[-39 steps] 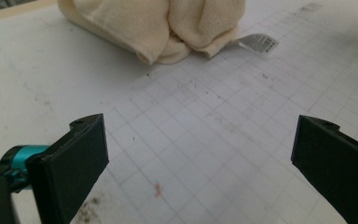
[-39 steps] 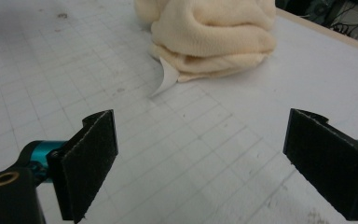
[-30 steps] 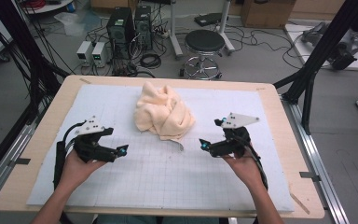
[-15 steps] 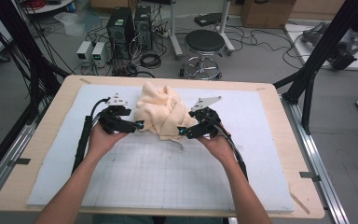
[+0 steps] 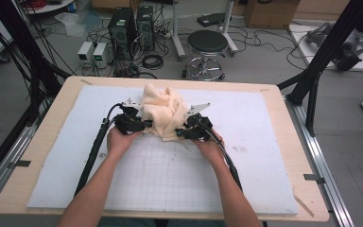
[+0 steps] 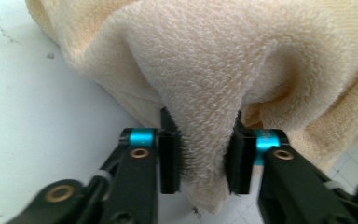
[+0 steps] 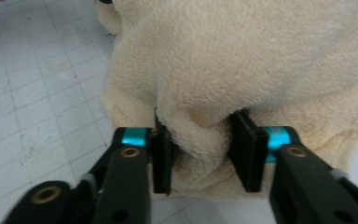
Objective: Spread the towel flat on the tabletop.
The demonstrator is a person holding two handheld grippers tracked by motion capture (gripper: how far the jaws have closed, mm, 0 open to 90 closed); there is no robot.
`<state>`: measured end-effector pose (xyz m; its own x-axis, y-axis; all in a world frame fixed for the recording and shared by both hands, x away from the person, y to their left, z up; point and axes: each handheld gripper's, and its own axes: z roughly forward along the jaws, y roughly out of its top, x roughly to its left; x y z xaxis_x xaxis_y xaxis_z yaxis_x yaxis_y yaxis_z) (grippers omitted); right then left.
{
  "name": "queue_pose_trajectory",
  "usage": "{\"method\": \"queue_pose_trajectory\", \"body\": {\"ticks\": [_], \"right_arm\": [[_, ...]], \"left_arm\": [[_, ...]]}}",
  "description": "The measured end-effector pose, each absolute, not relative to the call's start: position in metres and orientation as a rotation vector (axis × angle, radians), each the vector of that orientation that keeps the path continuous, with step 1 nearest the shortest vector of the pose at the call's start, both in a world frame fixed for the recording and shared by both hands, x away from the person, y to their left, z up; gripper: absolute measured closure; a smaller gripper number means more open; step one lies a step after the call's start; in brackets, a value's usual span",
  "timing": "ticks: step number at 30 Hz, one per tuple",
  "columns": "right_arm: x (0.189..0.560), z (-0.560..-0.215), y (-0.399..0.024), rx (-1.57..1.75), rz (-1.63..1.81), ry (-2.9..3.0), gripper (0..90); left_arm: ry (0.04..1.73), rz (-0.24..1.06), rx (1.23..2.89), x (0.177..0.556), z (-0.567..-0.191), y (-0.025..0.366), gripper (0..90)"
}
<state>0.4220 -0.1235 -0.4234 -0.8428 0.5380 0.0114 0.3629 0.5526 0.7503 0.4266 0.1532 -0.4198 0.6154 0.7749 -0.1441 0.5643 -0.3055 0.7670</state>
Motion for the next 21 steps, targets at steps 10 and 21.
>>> {"method": "queue_pose_trajectory", "body": {"ticks": [10, 21], "right_arm": [[0.414, -0.405, -0.136, 0.723, 1.222, 2.56, 75.4], [0.395, -0.371, -0.152, 0.653, 1.311, 2.526, 75.2]], "left_arm": [[0.94, 0.355, 2.088, 0.411, -0.396, 0.167, 77.3], [0.834, 0.326, 2.071, 0.384, -0.364, 0.186, 76.1]]}}
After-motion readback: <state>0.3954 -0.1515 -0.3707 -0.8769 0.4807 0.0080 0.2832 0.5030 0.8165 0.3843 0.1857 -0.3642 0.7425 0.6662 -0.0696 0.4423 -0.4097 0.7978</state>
